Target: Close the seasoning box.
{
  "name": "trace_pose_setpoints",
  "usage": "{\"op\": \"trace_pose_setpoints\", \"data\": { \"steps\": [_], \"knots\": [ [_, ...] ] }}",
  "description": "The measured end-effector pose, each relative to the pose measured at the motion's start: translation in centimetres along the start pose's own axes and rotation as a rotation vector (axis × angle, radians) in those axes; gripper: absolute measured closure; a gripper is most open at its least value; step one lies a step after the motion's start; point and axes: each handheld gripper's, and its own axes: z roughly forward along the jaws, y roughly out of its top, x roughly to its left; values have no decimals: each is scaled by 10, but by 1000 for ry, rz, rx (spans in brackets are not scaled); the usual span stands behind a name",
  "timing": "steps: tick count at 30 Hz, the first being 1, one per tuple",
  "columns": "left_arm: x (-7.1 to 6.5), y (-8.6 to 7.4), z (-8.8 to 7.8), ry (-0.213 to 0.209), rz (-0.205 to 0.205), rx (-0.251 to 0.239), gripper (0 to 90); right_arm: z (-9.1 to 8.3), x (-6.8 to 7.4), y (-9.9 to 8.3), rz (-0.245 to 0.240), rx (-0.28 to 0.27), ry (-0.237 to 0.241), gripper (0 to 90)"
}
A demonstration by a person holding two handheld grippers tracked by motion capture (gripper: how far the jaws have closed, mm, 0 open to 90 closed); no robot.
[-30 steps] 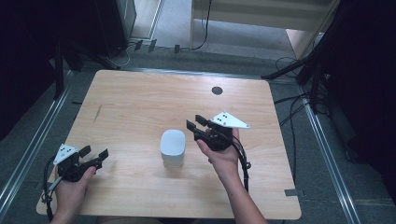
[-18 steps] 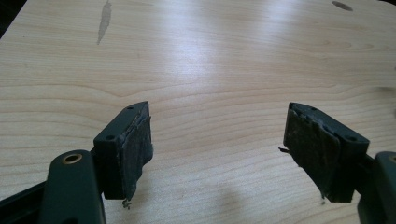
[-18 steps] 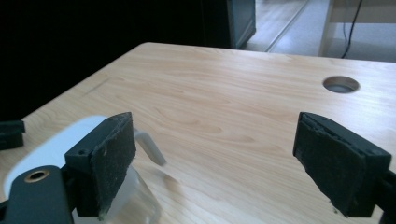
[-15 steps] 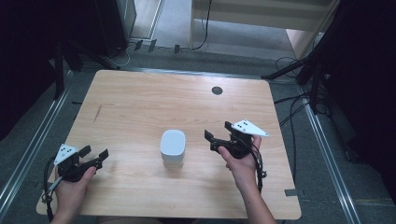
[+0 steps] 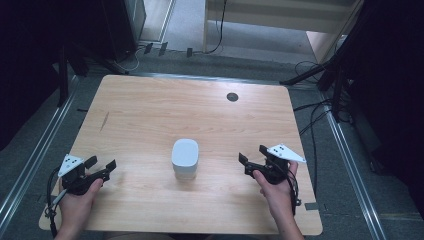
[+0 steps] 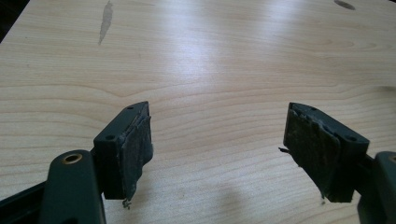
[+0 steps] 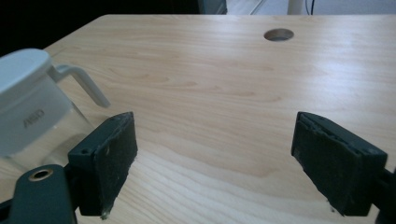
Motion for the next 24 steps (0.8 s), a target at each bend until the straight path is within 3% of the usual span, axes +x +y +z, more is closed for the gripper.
{"op": "trace_pose_setpoints", "data": {
  "steps": [12, 20, 24],
  "knots": [
    [0, 0, 0, 5, 1, 2, 237, -29, -40, -43, 51, 21, -87, 161],
    [0, 0, 0, 7, 0, 2, 236, -59, -73, -74, 95, 30, -145, 170],
    [0, 0, 0, 5, 3, 4, 242, -72, -80, -82, 122, 9, -143, 177]
  ]
}}
